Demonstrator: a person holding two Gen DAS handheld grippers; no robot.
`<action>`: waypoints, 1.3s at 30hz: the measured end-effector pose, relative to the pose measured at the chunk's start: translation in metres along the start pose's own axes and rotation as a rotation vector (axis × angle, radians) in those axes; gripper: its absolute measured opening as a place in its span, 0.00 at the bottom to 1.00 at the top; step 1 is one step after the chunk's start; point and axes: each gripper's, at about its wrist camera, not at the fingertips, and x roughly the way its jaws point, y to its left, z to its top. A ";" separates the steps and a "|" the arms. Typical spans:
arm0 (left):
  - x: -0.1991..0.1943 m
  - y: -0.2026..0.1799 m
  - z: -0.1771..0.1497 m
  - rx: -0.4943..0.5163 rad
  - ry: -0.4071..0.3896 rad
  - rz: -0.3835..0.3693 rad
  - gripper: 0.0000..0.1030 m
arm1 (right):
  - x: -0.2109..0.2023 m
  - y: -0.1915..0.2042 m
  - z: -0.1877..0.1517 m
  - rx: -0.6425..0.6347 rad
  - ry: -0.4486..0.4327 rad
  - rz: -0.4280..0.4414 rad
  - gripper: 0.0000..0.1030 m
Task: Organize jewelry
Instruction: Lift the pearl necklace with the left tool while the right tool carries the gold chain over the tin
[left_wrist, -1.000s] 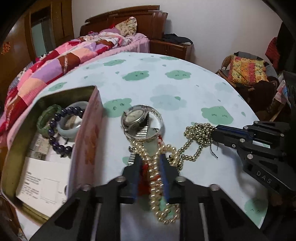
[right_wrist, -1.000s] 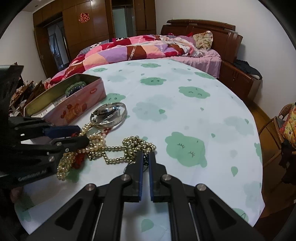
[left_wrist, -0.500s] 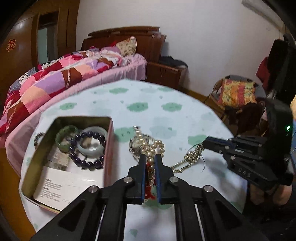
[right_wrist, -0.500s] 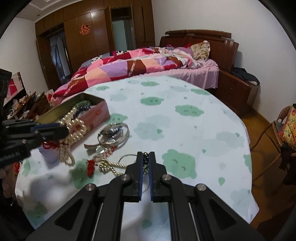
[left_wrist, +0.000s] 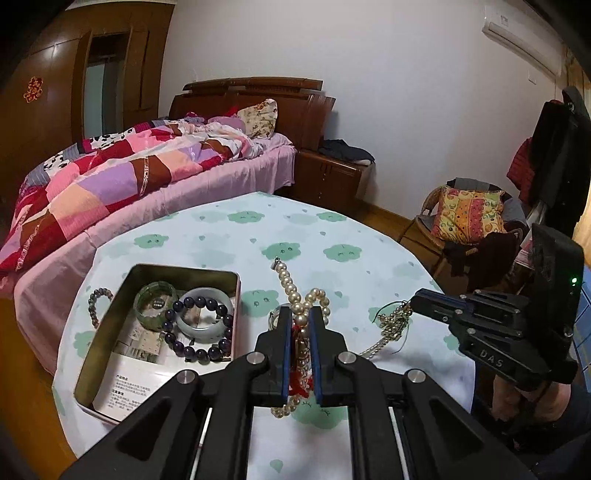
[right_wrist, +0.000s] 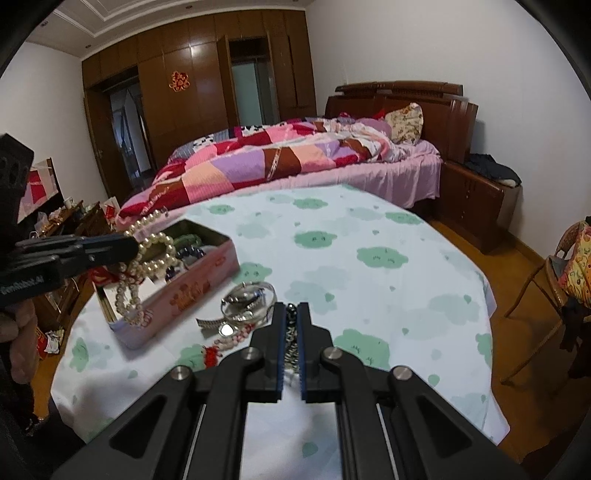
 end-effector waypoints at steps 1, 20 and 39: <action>-0.001 0.000 0.000 0.001 -0.002 -0.001 0.08 | -0.001 0.001 0.001 -0.001 -0.004 0.001 0.07; -0.025 0.024 0.020 0.007 -0.065 0.044 0.07 | -0.025 0.016 0.049 -0.053 -0.100 0.045 0.07; -0.032 0.079 0.026 -0.047 -0.079 0.172 0.08 | -0.005 0.087 0.104 -0.197 -0.151 0.146 0.07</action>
